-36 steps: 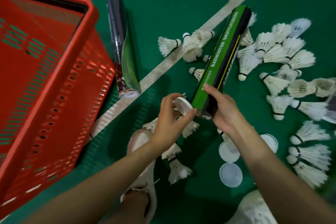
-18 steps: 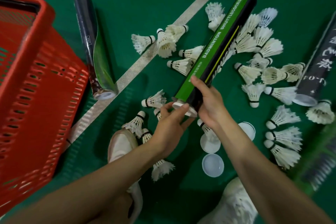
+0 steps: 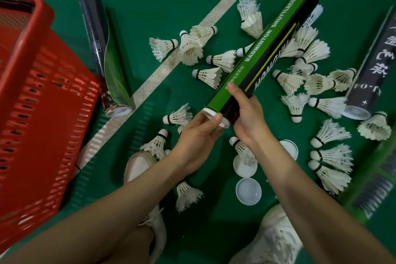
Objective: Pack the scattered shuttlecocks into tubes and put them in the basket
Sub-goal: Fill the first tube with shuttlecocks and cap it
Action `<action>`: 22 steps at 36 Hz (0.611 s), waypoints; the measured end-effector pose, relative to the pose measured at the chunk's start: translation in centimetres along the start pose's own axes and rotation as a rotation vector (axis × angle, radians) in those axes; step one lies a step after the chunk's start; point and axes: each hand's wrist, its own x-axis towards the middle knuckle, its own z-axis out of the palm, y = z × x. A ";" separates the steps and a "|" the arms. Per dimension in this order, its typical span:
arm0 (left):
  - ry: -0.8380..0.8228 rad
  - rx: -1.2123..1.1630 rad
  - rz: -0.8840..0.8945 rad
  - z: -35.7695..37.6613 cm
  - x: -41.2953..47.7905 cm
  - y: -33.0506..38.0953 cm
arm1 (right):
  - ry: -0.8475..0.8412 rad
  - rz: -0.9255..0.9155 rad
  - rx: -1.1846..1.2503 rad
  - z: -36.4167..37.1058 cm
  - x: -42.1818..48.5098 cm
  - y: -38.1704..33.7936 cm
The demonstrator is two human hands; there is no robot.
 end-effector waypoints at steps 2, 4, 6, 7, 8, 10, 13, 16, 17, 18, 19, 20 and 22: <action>-0.010 0.014 0.004 0.0 0.0 -0.2 | -0.001 -0.001 0.001 0.0 0.0 0.2; -0.014 0.003 0.007 0.0 -0.2 -0.3 | -0.006 -0.001 -0.017 0.0 0.0 0.6; -0.001 -0.007 0.018 -0.1 -0.2 -0.4 | -0.010 -0.001 -0.027 0.2 -0.1 0.8; 0.003 -0.007 0.027 -0.1 -0.2 -0.4 | -0.012 -0.004 -0.024 0.3 -0.1 0.8; 0.007 -0.007 0.036 -0.1 -0.2 -0.4 | -0.014 -0.008 -0.022 0.4 -0.1 0.8; 0.004 -0.003 0.045 -0.1 -0.3 -0.4 | -0.013 -0.014 -0.026 0.4 0.0 0.8; 0.009 0.018 0.026 -0.4 -0.2 -0.4 | -0.004 0.001 -0.017 0.3 -0.1 0.9; 0.009 0.073 -0.019 -0.5 -0.1 -0.5 | -0.004 0.038 0.029 -0.1 -0.1 1.2; 0.034 0.105 -0.029 -0.4 -0.1 -0.5 | 0.002 0.059 0.053 -0.3 -0.1 1.2; 0.077 0.132 -0.040 -0.3 -0.1 -0.7 | 0.012 0.079 0.079 -0.4 0.0 1.3; 0.140 0.159 -0.059 -0.3 -0.1 -0.9 | 0.024 0.095 0.101 -0.5 0.1 1.3; 0.209 0.185 -0.081 -0.3 -0.2 -1.0 | 0.032 0.105 0.117 -0.5 0.2 1.2; 0.282 0.294 -0.096 -0.5 -0.4 -1.2 | 0.031 0.116 0.132 -0.5 0.2 0.7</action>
